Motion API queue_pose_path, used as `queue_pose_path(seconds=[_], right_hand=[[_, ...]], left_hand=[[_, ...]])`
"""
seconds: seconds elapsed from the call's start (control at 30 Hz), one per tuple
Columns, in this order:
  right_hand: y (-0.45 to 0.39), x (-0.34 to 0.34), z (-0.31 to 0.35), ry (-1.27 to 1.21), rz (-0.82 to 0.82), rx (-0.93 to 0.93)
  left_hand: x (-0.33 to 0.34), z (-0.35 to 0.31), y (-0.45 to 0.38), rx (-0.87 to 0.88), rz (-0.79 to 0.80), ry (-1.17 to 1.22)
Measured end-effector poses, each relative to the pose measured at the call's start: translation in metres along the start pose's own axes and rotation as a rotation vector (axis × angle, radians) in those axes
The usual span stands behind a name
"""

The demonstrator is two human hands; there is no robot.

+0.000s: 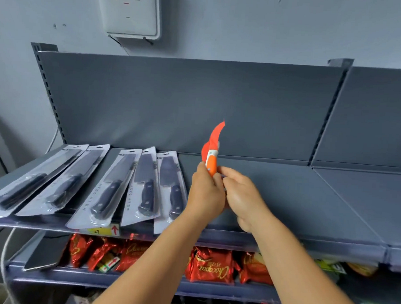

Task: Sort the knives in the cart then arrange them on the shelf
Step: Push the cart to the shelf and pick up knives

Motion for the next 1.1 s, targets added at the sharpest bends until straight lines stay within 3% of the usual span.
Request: queue_pose_path(seconds=[0.3, 0.4, 0.53, 0.63, 0.87, 1.1], right_hand=[[-0.011, -0.101, -0.036, -0.003, -0.144, 0.197], [-0.019, -0.125, -0.041, 0.319, -0.160, 0.155], [-0.024, -0.133, -0.043, 0.706, -0.045, 0.157], [-0.023, -0.132, -0.043, 0.858, 0.028, 0.187], [-0.022, -0.133, -0.042, 0.973, 0.110, 0.243], [0.004, -0.145, -0.028, 1.007, 0.062, 0.116]], left_hand=[[0.106, -0.014, 0.002, -0.207, 0.177, -0.115], [0.122, -0.018, 0.001, -0.216, 0.192, -0.264], [0.129, -0.014, 0.000, -0.226, 0.132, -0.502], [0.131, -0.007, -0.001, -0.224, 0.131, -0.677], [0.134, -0.004, -0.004, -0.141, 0.126, -0.925], [0.126, -0.015, 0.014, 0.071, 0.096, -0.898]])
Point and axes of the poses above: each hand's wrist, its own y-axis away from the middle knuckle, its own x-axis out of the palm, z = x × y, the point moved 4 cm from there along -y, towards the middle knuckle, and after that the axes turned 8 degrees about -x, right-handed, at the moved point
